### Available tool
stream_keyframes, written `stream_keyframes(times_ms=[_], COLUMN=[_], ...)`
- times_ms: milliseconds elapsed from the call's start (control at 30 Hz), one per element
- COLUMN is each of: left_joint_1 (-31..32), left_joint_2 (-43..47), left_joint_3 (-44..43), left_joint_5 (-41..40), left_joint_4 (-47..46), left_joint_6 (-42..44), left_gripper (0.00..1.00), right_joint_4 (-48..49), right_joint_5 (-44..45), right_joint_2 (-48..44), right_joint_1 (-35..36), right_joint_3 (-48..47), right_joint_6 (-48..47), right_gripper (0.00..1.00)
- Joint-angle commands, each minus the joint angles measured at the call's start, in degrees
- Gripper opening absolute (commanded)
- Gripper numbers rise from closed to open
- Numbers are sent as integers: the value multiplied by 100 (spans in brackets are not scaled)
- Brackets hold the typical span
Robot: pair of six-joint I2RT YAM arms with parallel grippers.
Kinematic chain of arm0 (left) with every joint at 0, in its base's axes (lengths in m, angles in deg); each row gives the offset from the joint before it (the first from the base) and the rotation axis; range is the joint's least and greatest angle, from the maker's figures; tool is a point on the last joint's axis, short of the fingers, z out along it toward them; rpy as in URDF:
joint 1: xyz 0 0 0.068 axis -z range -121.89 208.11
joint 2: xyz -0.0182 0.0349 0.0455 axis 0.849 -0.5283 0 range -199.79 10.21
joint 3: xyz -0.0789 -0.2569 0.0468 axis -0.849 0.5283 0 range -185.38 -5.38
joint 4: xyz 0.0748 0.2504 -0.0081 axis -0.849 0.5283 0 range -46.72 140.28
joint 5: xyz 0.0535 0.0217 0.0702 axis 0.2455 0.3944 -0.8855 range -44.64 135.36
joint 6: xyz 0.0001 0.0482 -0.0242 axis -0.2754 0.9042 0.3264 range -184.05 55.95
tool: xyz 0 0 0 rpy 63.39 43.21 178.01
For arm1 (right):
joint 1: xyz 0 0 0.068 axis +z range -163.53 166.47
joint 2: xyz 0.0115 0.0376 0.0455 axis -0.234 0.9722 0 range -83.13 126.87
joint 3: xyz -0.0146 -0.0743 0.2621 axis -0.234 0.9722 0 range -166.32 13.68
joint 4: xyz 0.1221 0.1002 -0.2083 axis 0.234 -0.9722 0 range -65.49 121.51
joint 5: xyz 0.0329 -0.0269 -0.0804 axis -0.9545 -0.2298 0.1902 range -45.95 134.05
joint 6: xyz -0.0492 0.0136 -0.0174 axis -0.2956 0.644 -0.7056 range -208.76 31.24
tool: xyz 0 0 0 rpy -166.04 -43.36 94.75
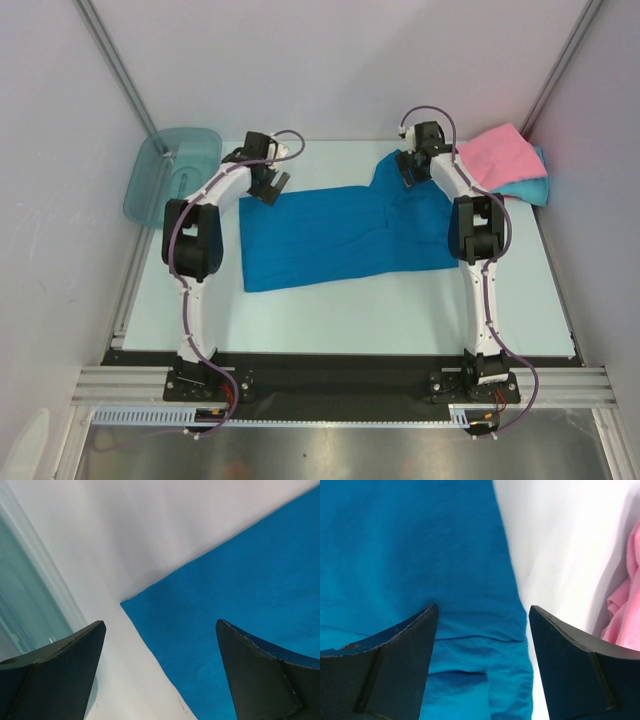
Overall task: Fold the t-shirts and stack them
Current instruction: Fold the tshirt
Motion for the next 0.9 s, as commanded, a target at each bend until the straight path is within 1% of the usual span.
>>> stream_keyframes(times_ms=[0,67,167,233,333,633,867], left_joint_1=[-316,-431,-668,-774,-809,-941,-1020], left_joint_2=[40,14,-83,-135,-258,-821,-1067], left_joint_3=[-352,-457,-642,-695,-739,-1038,-1275], left_joint_5=[525,674,1208,1560,1825,2002,1844], left_joint_4=[212,264,440,528,572,801,845], left_joint_6=[-339,-401,-427,-357,-146,74,144], left_gripper=[98,98,98,98,98,98,98], right_joint_4=[62,98,185,221,273,335,309], right_joint_5=[88,202,395,474,632,1046,1213], right_joint_2=[-533,-708,-928,-1148,-1446,-2106,-2388], right_joint_1=[142,159,186,221,273,511,669], right_joint_3=[164,330,559,630,753,920,1026], right_joint_6=[-224,-390,-601,-681,-848,-1314,-1578], right_gripper=[79,80,80,80,80,81,82])
